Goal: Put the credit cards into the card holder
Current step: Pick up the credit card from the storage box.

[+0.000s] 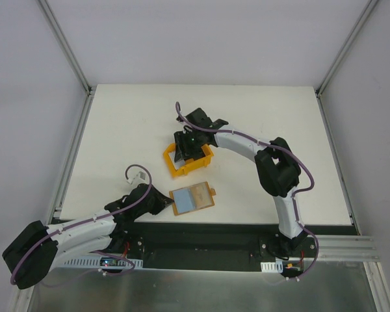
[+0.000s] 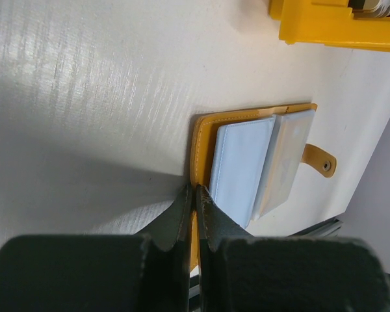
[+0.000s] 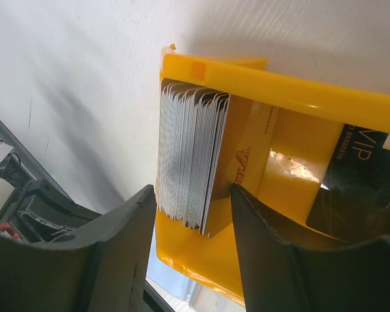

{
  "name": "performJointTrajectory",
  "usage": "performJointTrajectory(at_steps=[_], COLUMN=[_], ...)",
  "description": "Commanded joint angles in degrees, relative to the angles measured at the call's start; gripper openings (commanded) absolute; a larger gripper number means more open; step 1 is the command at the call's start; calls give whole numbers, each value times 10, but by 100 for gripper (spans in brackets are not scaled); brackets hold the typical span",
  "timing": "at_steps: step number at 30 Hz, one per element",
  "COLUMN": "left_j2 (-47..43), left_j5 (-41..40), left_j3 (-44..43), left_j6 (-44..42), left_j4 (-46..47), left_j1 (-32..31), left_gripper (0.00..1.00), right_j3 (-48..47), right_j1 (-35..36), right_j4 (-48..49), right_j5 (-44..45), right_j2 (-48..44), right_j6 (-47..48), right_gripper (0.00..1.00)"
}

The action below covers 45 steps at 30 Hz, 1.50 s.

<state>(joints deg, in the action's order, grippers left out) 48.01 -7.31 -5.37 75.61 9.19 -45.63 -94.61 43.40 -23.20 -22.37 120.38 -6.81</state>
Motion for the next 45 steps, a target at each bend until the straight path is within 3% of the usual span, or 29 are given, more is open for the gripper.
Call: performJointTrajectory(at_steps=[1,12,24,25,27,34,45], left_j2=[14,19,18,17,17,13,10], left_j5=[6,9,11,11,12,12,11], left_j3=[-3,-4,-4,-4,-4,-2,1], left_j6=[-13,-14,-13,-13,-13,-14,-12], left_j4=[-29,-23,-23,-22,-22,-22,-22], left_j1=[9,9,8,9,8,9,9], left_gripper=[0,0,0,0,0,0,0], right_j3=[-4,0,5,4,3,-7,-47], right_j1=[-3,-7,-9,-10,-9,-15,-9], right_j4=[11,12,7,7,1,-1,-18], right_j5=[-16,-14,-6,-5,9,22,-17], right_j2=[-45,-55,-56,-56,-56,-51,17], right_j6=[-4,-7,-8,-8,-8,-5,-13], right_gripper=[51,42,23,24,38,57,61])
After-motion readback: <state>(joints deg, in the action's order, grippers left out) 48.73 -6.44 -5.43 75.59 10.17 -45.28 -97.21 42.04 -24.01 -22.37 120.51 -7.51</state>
